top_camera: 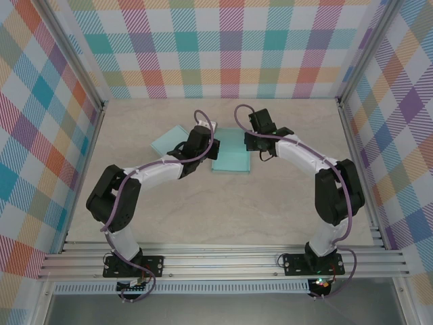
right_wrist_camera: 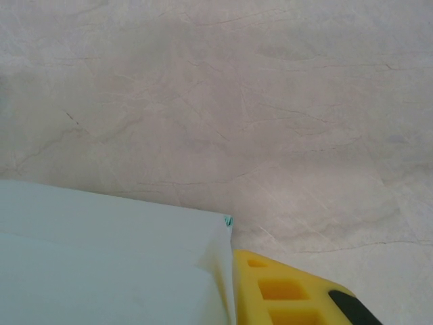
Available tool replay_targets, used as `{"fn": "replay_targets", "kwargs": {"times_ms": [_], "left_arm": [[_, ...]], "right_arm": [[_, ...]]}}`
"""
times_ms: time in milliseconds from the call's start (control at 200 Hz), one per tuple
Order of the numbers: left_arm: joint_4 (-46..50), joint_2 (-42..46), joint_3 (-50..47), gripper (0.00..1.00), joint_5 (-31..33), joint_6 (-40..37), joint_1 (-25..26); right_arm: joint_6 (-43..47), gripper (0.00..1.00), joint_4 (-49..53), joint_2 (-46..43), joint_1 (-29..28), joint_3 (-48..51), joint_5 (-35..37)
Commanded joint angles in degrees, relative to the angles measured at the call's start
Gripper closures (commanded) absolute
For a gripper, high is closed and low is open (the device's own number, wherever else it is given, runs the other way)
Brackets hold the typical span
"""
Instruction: Fold the paper box
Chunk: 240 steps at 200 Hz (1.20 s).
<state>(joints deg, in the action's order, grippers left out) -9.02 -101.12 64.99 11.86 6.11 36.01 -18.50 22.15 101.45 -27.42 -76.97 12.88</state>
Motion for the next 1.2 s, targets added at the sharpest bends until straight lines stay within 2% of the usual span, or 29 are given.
{"fn": "replay_targets", "kwargs": {"times_ms": [0, 255, 450, 790, 1195], "left_arm": [[-3.7, -1.8, 1.7, 1.00, 0.9, 3.2, 2.3], [-3.4, -7.0, 7.8, 1.00, 3.7, 6.4, 2.8], [-4.3, -9.3, 9.0, 1.00, 6.2, 10.8, 2.9], [-5.8, -11.5, 7.9, 1.00, 8.2, 18.5, 4.5], [-11.4, -10.2, 0.8, 1.00, 11.1, 17.6, 6.1]], "right_arm": [[-4.5, 0.82, -3.5, 0.7, -1.0, -1.5, -2.4], [-4.6, 0.82, -9.7, 2.0, -1.1, -2.8, -0.6], [-4.0, 0.82, -16.3, 3.0, -1.1, 0.0, -1.9], [-4.4, 0.83, -23.0, 2.4, -1.9, 6.1, -2.5], [-6.1, 0.83, -28.2, 0.8, -3.4, 13.7, -2.1]]}}
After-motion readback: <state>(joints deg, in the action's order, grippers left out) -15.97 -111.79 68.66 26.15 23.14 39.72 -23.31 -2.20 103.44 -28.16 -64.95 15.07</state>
